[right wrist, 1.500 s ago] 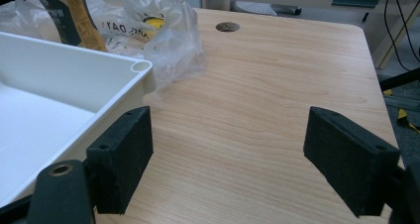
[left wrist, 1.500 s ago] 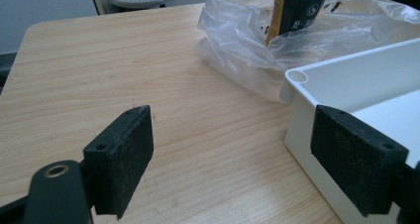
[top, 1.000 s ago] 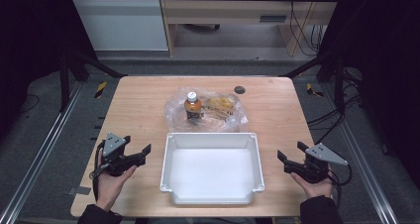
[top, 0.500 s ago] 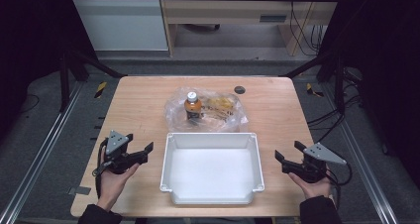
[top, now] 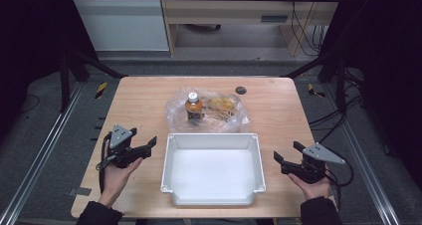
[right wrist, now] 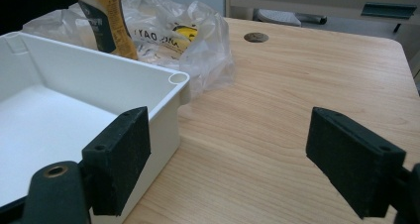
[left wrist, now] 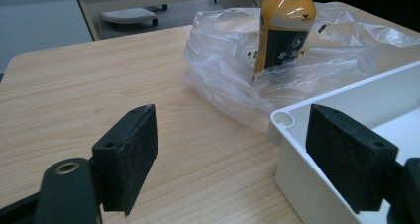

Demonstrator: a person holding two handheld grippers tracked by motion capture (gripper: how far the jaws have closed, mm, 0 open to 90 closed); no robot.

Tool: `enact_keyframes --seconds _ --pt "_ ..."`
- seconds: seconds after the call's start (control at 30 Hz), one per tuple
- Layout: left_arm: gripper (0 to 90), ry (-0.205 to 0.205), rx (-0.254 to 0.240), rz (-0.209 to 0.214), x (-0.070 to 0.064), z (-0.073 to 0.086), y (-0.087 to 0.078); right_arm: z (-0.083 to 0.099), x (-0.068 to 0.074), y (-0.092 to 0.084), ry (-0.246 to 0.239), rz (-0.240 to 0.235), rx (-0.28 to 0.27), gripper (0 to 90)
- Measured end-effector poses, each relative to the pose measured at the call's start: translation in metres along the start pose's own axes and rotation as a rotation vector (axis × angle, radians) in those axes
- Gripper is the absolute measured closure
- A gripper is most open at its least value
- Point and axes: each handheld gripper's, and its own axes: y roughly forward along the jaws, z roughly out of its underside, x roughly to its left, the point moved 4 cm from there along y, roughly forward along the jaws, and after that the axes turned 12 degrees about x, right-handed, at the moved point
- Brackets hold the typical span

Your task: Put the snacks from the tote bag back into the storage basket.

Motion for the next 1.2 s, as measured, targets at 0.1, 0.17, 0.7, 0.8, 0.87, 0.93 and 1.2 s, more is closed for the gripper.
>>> enact_keyframes --seconds 0.1,0.17,0.7,0.8,0.87,0.93,1.2 --pt "20.2 -0.003 -0.008 0.002 -0.001 -0.005 0.001 0.0 0.0 0.0 0.001 0.0 -0.001 17.3" --pt "20.6 -0.009 -0.012 0.001 -0.001 -0.008 0.002 -0.001 0.0 0.0 0.001 -0.004 -0.002 17.2" --pt "21.0 -0.005 -0.028 0.023 -0.011 -0.03 0.016 -0.006 0.006 0.003 -0.013 -0.015 -0.003 16.8" --pt "21.1 0.005 -0.026 0.019 -0.015 -0.035 0.019 -0.006 0.007 0.003 -0.013 -0.018 -0.004 16.8" --pt "21.1 0.009 -0.027 0.017 -0.016 -0.037 0.02 -0.006 0.007 0.003 -0.015 -0.019 -0.004 16.8" --pt "21.2 0.014 -0.028 0.02 -0.018 -0.041 0.022 -0.007 0.008 0.003 -0.014 -0.019 -0.005 16.7" --pt "21.8 0.02 -0.04 0.02 -0.022 -0.05 0.025 -0.007 0.008 0.004 -0.017 -0.023 -0.003 16.7"
